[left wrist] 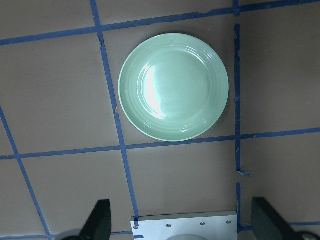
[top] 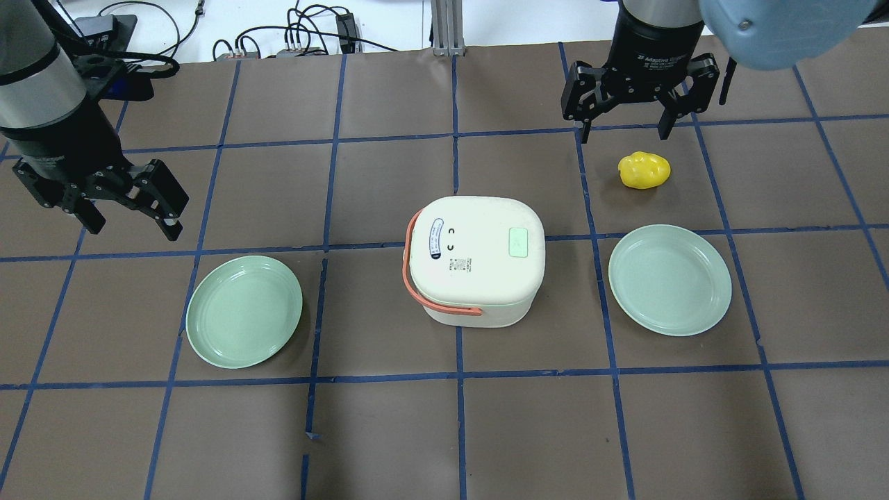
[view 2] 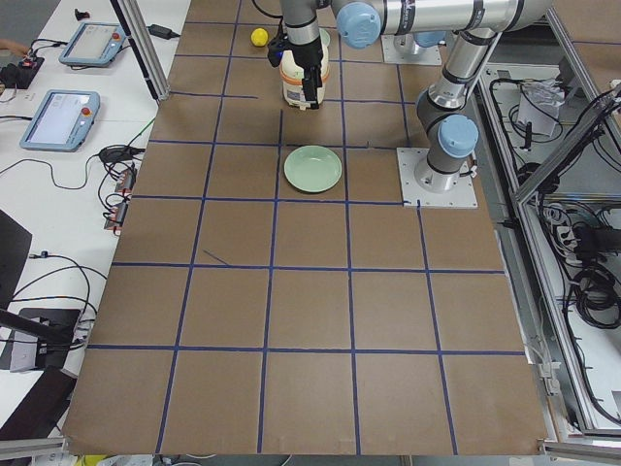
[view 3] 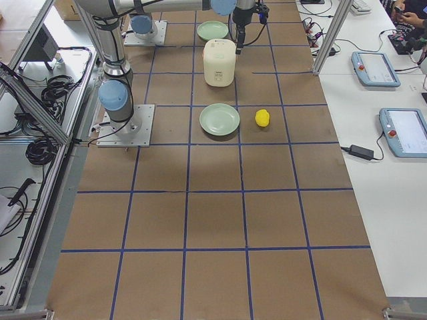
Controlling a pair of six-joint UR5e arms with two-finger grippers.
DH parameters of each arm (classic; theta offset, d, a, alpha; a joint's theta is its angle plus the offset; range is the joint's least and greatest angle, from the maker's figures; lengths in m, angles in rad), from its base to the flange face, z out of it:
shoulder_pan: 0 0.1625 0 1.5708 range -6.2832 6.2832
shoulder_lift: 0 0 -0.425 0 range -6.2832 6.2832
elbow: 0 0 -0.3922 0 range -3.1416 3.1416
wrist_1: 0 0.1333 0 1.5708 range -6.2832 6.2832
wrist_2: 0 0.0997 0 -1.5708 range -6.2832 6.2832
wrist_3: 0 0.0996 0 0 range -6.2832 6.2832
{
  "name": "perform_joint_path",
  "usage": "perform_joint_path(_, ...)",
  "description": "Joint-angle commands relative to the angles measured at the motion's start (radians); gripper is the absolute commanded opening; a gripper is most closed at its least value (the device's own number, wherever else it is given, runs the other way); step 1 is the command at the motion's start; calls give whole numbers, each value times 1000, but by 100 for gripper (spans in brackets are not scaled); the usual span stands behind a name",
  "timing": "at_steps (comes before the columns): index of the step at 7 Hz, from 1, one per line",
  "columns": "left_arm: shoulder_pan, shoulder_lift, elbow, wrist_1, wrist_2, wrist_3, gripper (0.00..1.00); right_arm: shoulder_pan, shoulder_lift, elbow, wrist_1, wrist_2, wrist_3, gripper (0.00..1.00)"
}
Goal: Press rice cooker button
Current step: 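Move the right gripper toward the white rice cooker's lid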
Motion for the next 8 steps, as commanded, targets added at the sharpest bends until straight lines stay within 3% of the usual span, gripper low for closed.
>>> perform_joint_path(1, 0, 0, 0, 0, 0, 0, 100, 3, 0, 0, 0, 0, 0, 100)
perform_joint_path(3, 0, 0, 0, 0, 0, 0, 100, 43, -1, -8, -41, 26, 57, 100)
perform_joint_path(5, 0, 0, 0, 0, 0, 0, 100, 159, 8, 0, -133, 51, 204, 100)
perform_joint_path(6, 0, 0, 0, 0, 0, 0, 100, 178, 15, 3, -140, 52, 210, 82)
perform_joint_path(7, 0, 1, 0, 0, 0, 0, 100, 181, 8, 20, -123, 61, 204, 36)
perform_joint_path(8, 0, 0, 0, 0, 0, 0, 100, 181, 11, 52, -138, 107, 204, 22)
